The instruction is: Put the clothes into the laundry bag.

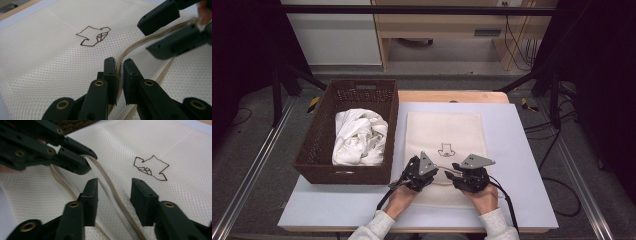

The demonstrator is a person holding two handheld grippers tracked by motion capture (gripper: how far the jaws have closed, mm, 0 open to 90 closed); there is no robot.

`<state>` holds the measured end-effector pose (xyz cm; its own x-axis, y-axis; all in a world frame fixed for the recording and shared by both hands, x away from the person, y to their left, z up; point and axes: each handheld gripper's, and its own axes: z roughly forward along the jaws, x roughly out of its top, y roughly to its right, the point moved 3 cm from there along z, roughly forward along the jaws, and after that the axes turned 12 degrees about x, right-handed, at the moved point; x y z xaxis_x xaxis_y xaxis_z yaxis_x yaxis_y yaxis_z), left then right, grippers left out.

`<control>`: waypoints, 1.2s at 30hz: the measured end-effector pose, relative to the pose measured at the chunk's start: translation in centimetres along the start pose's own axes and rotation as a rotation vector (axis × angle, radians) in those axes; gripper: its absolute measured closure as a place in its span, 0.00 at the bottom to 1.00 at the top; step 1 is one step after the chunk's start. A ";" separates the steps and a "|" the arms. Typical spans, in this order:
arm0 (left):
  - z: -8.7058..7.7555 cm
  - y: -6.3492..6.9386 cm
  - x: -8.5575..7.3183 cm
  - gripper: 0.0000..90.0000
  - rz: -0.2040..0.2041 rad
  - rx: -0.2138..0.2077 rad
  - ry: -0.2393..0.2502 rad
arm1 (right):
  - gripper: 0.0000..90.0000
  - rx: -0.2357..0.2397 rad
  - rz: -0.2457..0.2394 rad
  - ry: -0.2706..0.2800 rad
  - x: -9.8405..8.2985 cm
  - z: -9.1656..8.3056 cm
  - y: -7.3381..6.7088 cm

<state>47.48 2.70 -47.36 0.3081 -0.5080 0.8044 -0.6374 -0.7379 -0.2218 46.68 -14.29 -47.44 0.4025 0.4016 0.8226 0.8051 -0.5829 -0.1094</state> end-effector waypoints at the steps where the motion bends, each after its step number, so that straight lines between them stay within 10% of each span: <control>1: -0.1 -0.1 0.0 0.90 -0.009 -0.006 0.003 | 0.58 -0.023 -0.010 -0.013 -0.1 0.3 0.0; 5: -0.2 -0.1 0.1 0.89 -0.026 -0.020 0.007 | 0.68 -0.082 -0.026 -0.056 -0.5 0.8 0.2; 13: -3.0 0.3 0.2 0.65 -0.076 -0.058 0.048 | 0.96 -0.055 0.044 0.007 -0.3 -0.1 0.6; 17: -5.1 0.8 -0.6 0.78 -0.048 -0.055 0.063 | 0.96 -0.062 0.045 0.027 -0.2 -0.3 0.6; 23: -4.7 1.6 -4.1 0.96 -0.046 -0.088 -0.045 | 0.96 -0.046 0.043 0.084 0.2 -0.7 0.7; 36: -3.7 2.0 -5.9 0.97 -0.056 -0.083 -0.078 | 0.96 -0.037 0.039 0.172 1.7 -1.9 0.6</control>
<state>41.74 5.86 -50.55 0.3967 -0.5024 0.7683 -0.6729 -0.7285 -0.1289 47.02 -15.37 -45.06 0.3501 0.2537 0.9017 0.7726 -0.6224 -0.1249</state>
